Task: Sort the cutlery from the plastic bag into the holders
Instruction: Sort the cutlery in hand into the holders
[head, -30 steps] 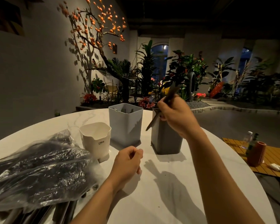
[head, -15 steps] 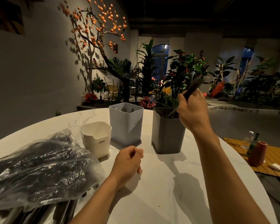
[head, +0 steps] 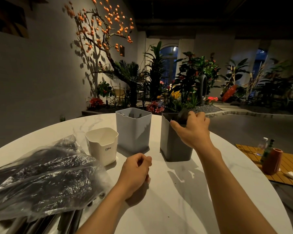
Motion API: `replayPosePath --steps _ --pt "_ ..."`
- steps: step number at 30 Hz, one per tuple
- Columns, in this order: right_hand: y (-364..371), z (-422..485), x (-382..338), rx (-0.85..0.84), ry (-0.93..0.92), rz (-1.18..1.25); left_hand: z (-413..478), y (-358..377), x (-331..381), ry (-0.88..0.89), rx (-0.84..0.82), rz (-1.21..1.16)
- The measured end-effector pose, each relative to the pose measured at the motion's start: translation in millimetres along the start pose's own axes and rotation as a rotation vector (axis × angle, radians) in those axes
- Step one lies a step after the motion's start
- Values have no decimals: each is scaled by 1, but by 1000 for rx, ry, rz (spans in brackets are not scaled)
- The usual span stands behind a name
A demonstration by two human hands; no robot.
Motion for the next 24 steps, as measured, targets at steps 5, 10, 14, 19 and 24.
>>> replayPosePath --steps 5,10,14,19,24 --pt "-8 3 -2 235 -136 324 -1 0 0 3 -13 -37" --pt "3 -1 -2 289 -238 169 0 0 -1 -10 -3 -5" --pt "14 -1 5 127 -167 -119 2 1 -4 -16 -5 17" --pt "19 -1 8 -51 -61 -164 2 4 -5 22 -9 67" --pt "4 -5 -11 134 -222 -32 -5 10 8 124 -136 180"
Point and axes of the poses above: each hand's wrist, its own z-axis towards the middle knuckle, its own y-axis out of the palm, x = y × z, the point moved 2 cm from there along z, towards the middle knuckle, and after that the axes turned 11 degrees about y, right-handed, at the moved point
